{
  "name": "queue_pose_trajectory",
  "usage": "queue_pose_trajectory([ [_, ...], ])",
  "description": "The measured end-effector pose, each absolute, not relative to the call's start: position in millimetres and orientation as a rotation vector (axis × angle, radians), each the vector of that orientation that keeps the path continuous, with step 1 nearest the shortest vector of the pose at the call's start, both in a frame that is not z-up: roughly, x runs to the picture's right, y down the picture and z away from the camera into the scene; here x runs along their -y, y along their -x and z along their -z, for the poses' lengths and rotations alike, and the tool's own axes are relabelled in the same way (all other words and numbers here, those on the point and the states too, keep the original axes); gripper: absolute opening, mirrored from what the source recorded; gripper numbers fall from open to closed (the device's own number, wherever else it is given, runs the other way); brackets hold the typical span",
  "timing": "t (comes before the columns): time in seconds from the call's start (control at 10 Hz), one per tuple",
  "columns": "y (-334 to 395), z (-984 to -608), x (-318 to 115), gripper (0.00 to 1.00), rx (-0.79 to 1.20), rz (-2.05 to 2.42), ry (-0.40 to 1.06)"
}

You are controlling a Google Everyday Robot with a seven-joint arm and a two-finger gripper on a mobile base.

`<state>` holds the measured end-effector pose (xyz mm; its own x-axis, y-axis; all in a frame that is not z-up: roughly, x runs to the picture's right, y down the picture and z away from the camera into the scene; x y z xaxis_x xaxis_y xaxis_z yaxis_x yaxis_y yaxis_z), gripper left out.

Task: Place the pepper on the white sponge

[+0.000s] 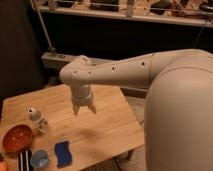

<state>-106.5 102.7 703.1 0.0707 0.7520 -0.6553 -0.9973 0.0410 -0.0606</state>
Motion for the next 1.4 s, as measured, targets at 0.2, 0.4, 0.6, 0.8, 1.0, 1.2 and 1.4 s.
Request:
queue_pose_trajectory([
  [0.2, 106.5, -703.0, -102.6, 0.65, -0.523, -1.437, 0.590],
  [0.4, 106.5, -702.5, -102.0, 0.65, -0.521, -1.437, 0.589],
  [0.6, 106.5, -702.3, -102.0, 0.65, -0.520, -1.435, 0.587],
  [0.8, 129.1, -686.7, -110.5, 0.65, -0.497, -1.318, 0.576],
  [1.0, 159.5, -663.2, -123.7, 0.65, -0.460, -1.191, 0.566],
  [1.2, 213.7, -624.1, -145.9, 0.65, -0.394, -1.051, 0.575],
  [1.4, 249.3, -596.8, -161.2, 0.65, -0.354, -0.991, 0.588],
])
